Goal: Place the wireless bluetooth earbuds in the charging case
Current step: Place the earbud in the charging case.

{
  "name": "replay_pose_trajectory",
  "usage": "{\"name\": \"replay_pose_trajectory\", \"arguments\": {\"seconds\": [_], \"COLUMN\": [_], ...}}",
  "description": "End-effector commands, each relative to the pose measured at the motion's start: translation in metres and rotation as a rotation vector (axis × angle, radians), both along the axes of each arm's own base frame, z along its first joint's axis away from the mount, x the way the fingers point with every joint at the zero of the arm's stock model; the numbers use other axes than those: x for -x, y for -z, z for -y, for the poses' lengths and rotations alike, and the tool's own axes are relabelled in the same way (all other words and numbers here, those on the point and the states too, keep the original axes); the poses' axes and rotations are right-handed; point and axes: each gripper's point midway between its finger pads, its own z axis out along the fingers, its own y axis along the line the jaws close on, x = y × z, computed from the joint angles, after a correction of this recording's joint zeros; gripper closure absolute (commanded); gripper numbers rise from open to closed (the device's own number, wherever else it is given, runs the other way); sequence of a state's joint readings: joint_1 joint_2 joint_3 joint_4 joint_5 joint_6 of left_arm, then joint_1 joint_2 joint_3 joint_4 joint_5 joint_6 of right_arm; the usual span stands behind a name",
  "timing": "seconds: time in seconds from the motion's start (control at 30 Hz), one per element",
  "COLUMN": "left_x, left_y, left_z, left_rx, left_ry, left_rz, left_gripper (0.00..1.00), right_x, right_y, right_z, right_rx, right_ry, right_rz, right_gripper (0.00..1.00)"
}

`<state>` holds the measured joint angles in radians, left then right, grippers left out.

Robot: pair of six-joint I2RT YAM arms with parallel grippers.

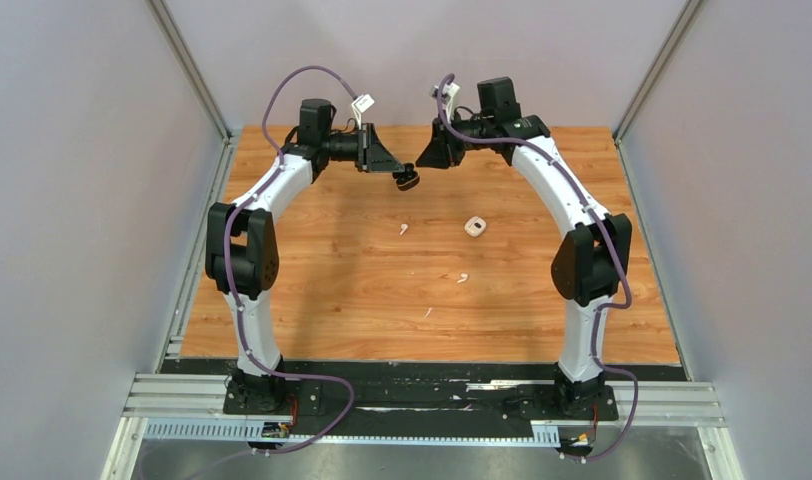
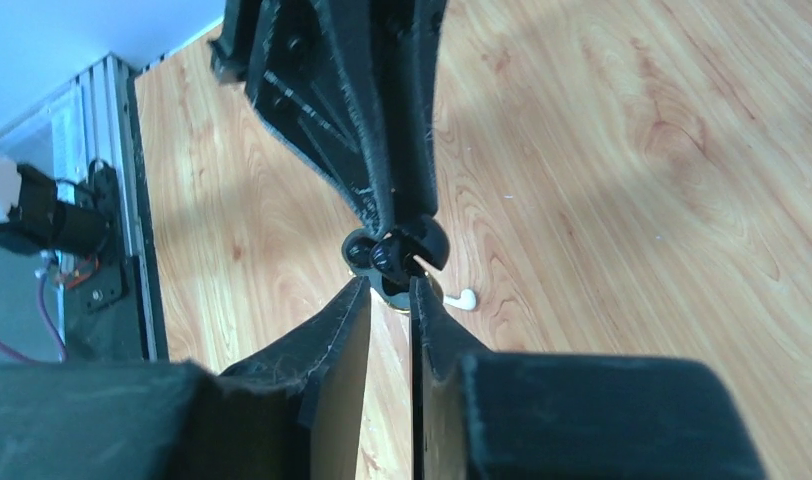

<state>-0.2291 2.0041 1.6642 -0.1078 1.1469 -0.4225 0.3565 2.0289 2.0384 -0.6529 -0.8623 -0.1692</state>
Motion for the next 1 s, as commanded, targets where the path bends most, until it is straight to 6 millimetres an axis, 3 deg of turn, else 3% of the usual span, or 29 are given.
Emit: {"name": "replay_pose_trajectory", "arguments": {"seconds": [0.0, 0.17, 0.4, 0.63, 0.97], "left_x": [0.004, 0.004, 0.005, 0.007, 0.007], "left_y": [-0.030, -0.032, -0.034, -0.037, -0.037], "left_z": [0.001, 0.001, 0.001, 0.001, 0.000], "left_rx": [0.026, 0.022, 0.021, 0.022, 0.022], "left_ry": [0.034, 0.031, 0.031, 0.031, 0.028], "left_rz": [0.092, 0.102, 0.105, 0.109, 0.107], "left_gripper": [1.00, 1.00, 1.00, 1.00, 1.00], "right_x": [0.027, 0.023, 0.028, 0.021, 0.018], "right_y": [-0.036, -0.036, -0.026, -0.013, -0.006], "right_z": [0.001, -0.005, -0.023, -0.031, -0.025], "right_rx": [-0.034, 0.003, 0.039, 0.106, 0.186], "right_ry": [-0.164, -0.167, -0.191, -0.153, -0.129], "right_rz": [0.221, 0.296, 0.323, 0.338, 0.408], "right_gripper": [0.79, 0.69, 0.64, 0.67, 0.72]}}
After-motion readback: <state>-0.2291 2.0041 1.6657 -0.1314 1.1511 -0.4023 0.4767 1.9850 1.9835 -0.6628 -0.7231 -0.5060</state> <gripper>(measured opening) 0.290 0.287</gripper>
